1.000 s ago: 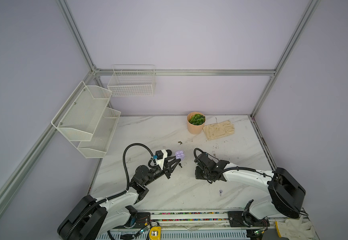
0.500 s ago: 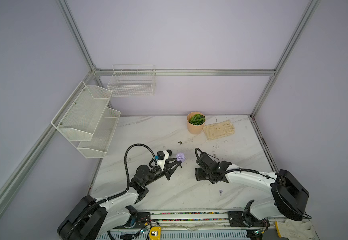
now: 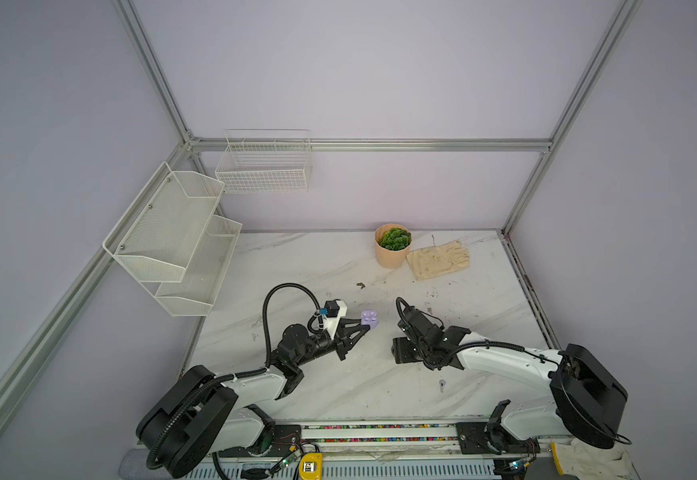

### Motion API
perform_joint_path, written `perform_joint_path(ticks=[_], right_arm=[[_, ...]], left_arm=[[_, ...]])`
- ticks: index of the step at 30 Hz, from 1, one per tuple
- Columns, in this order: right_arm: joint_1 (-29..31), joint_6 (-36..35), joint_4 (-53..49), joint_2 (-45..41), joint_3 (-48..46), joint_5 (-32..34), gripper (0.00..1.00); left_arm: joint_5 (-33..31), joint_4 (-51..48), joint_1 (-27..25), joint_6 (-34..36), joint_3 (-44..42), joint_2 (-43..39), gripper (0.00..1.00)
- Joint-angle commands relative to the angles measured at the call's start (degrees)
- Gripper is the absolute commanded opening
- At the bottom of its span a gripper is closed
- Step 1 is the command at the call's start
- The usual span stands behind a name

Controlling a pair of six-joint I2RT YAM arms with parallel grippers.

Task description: Insert the wireless bluetooth earbuds into the charging case

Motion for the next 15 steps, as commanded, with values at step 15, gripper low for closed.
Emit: perform_joint_path(ticks=[15], right_arm=[[-0.4, 2.2, 4.9, 1.8, -3.5, -3.9, 0.67]], left_arm=[[2.1, 1.6, -0.3, 1.3, 4.2, -4.4, 0.0]])
